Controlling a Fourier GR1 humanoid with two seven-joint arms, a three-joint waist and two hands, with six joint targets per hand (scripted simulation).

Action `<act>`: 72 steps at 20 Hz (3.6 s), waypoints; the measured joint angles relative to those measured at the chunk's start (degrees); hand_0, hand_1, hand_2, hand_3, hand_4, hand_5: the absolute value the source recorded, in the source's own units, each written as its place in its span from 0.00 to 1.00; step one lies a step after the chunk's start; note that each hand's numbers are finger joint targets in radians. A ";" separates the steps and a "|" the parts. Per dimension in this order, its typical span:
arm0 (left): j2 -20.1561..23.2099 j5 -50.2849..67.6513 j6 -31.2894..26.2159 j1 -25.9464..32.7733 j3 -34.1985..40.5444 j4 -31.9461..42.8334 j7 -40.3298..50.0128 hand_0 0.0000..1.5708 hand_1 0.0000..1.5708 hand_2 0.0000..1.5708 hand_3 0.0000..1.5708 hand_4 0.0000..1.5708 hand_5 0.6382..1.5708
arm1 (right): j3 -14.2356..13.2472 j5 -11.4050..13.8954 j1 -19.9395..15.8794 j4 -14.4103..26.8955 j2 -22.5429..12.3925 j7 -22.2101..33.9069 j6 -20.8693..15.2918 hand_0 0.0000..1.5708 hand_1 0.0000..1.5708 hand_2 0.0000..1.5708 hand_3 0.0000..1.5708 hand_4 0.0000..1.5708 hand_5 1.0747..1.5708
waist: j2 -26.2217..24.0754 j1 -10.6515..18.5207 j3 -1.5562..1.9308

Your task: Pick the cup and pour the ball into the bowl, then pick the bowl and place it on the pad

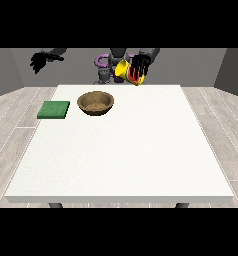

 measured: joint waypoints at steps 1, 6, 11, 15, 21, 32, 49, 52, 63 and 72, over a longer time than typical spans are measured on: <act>-0.53 -2.27 -0.54 -0.44 -1.58 0.59 1.53 0.96 0.96 1.00 1.00 0.88 0.82 | 0.32 0.23 0.22 0.02 0.17 -0.02 0.13 0.00 0.00 0.00 0.00 0.00 1.00 | -0.43 -0.44 -0.01; -4.66 -12.62 -5.63 -3.38 -9.93 2.67 6.52 0.95 0.95 1.00 1.00 1.00 0.41 | 0.32 0.55 -0.24 1.54 -0.39 -1.01 0.98 0.00 0.00 0.00 0.00 0.00 1.00 | -0.20 -1.25 -0.01; -7.00 -22.48 -12.18 -6.32 -18.26 5.21 8.90 0.97 0.97 1.00 1.00 0.96 0.64 | 0.21 0.38 -1.14 2.94 -0.25 -1.56 1.34 0.00 0.00 0.00 0.00 0.00 1.00 | 0.01 -1.64 -0.01; -7.57 -28.92 -16.58 -6.64 -23.69 6.90 9.41 0.93 0.93 1.00 1.00 0.96 0.58 | 0.59 0.60 -0.47 3.20 0.38 -1.58 1.29 0.00 0.00 0.00 0.00 0.00 1.00 | -1.35 -1.51 -0.05; -9.79 -34.69 -22.23 -7.60 -26.74 5.90 7.83 0.92 0.92 1.00 1.00 0.97 0.53 | -0.50 -0.15 -1.34 4.48 -1.05 -0.47 1.50 0.00 0.00 0.00 0.00 0.00 1.00 | -1.57 0.30 -0.10; -9.93 -12.26 -8.55 -0.08 -2.73 -5.20 8.89 0.57 0.57 0.54 0.30 0.80 0.86 | -0.71 0.05 -0.34 4.02 2.26 2.93 -4.52 0.00 0.00 0.00 0.00 0.16 0.99 | -1.50 7.33 -0.74; -11.78 46.19 -10.55 24.91 14.55 -27.96 -22.33 0.00 0.00 0.00 0.00 0.00 0.99 | 4.59 5.21 -4.85 -0.12 16.49 -0.22 -19.70 0.00 0.00 0.00 0.00 0.21 1.00 | 9.63 11.10 -0.42; -10.53 49.31 -14.68 27.01 15.98 -28.71 -26.46 0.00 0.00 0.00 0.00 0.00 0.99 | 4.61 5.50 -6.68 1.77 17.47 -0.57 -21.96 0.00 0.00 0.00 0.00 0.19 1.00 | 10.31 11.87 -0.26; -6.00 52.85 -22.05 29.50 19.96 -33.36 -26.85 0.00 0.00 0.00 0.00 0.00 0.99 | 3.03 4.38 -12.62 16.19 15.16 -6.67 -22.42 0.00 0.00 0.00 0.00 0.07 0.99 | 10.85 12.05 -0.12; -4.93 53.02 -24.18 29.38 20.34 -38.39 -24.79 0.00 0.00 0.00 0.00 0.00 1.00 | 1.41 3.14 -15.89 25.17 15.55 -13.01 -23.88 0.50 0.50 0.25 0.00 0.28 0.92 | 12.87 13.87 -0.58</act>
